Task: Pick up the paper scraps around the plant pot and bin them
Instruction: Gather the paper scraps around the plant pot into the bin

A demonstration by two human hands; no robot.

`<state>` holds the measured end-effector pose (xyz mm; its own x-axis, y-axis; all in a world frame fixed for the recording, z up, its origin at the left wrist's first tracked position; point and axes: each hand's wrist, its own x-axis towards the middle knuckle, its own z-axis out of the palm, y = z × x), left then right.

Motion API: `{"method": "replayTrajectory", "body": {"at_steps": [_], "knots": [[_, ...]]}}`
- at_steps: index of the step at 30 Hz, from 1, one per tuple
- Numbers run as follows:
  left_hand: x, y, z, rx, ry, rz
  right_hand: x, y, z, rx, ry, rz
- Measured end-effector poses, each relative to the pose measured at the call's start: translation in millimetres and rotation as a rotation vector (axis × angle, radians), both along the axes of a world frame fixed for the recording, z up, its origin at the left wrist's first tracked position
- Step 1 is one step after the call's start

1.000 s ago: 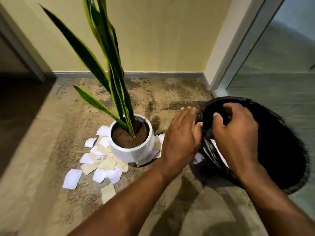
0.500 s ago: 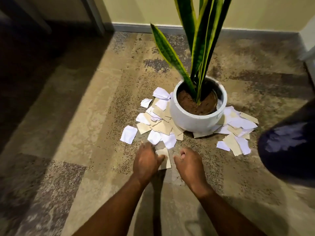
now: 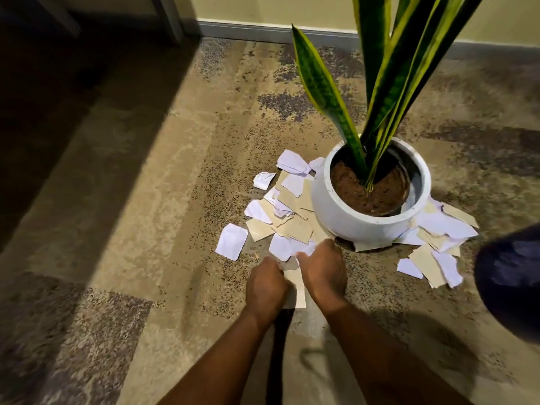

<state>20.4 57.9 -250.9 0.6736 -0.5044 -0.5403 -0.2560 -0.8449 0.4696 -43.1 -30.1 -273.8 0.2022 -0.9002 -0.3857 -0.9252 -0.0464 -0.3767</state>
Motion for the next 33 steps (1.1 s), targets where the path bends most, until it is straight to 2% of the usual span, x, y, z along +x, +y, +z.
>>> {"method": "replayTrajectory", "body": {"at_steps": [2,6,8,15,22,29,33], "knots": [[10.8,0.7,-0.3,0.002,0.121,0.038,-1.1,-4.4,-4.9,0.031,-0.028,-0.009],[38.5,7.5,4.1,-0.166,0.504,0.256,-8.3,-7.3,-8.2,0.031,-0.085,0.03],[50.6,10.0,7.1,-0.196,0.562,0.31,-11.9,-6.1,-7.2,0.049,-0.149,0.016],[49.1,-22.9,8.1,-0.337,0.329,0.412,-18.9,-9.5,4.3,0.166,-0.331,-0.075],[22.5,-59.7,6.9,-0.175,0.106,0.437,-19.2,-9.7,7.0,0.161,-0.351,-0.077],[11.7,-58.6,7.6,-0.194,0.152,0.47,-21.4,-10.7,12.0,0.203,-0.391,-0.1],[9.5,-50.8,13.7,-0.226,0.278,0.52,-24.3,-11.3,17.7,0.308,-0.463,-0.17]]}}
